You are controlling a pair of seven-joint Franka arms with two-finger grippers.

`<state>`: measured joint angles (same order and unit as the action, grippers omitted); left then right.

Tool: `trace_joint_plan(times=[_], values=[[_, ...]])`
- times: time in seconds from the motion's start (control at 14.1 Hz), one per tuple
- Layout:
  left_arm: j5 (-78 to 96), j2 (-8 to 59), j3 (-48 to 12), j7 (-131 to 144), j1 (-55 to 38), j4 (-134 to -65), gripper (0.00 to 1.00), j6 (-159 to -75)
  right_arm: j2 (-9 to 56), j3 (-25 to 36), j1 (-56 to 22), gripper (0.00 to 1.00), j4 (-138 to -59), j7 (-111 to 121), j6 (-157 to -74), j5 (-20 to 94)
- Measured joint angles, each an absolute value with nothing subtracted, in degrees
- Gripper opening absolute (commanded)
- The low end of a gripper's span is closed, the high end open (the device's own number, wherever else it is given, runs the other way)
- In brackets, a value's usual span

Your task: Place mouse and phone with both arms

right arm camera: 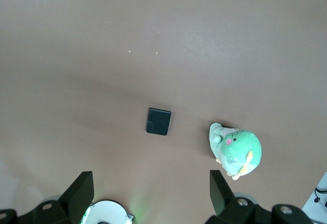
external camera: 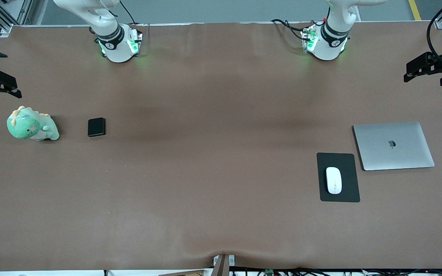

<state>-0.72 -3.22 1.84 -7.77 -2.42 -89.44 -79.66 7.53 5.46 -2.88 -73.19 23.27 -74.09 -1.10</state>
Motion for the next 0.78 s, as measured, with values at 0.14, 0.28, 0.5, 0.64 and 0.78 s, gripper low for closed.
trace_joint_plan(times=[0.14,0.28,0.5,0.64,0.78], values=[[-0.72,-3.22,1.84,-7.80,-2.39,-89.44,1.00,-79.66,4.71,5.46,-3.08,1.00,-77.42,21.71,-75.75,-1.10],[-0.72,-3.22,1.84,-7.82,-2.34,-89.44,1.00,-79.66,2.28,5.45,-3.26,1.00,-81.83,16.23,-77.27,-1.00],[-0.72,-3.22,1.83,-7.83,-2.34,-89.44,1.00,-79.66,0.33,5.35,-4.68,1.00,-85.45,6.32,-77.70,-0.97],[-0.72,-3.22,1.83,-7.83,-2.33,-89.44,1.00,-79.66,-0.69,5.51,-4.87,1.00,-87.54,3.51,-78.04,-0.97],[-0.72,-3.22,1.82,-7.83,-2.31,-89.44,1.00,-79.66,-1.29,7.17,-4.85,1.00,-88.70,2.76,-78.24,0.45]])
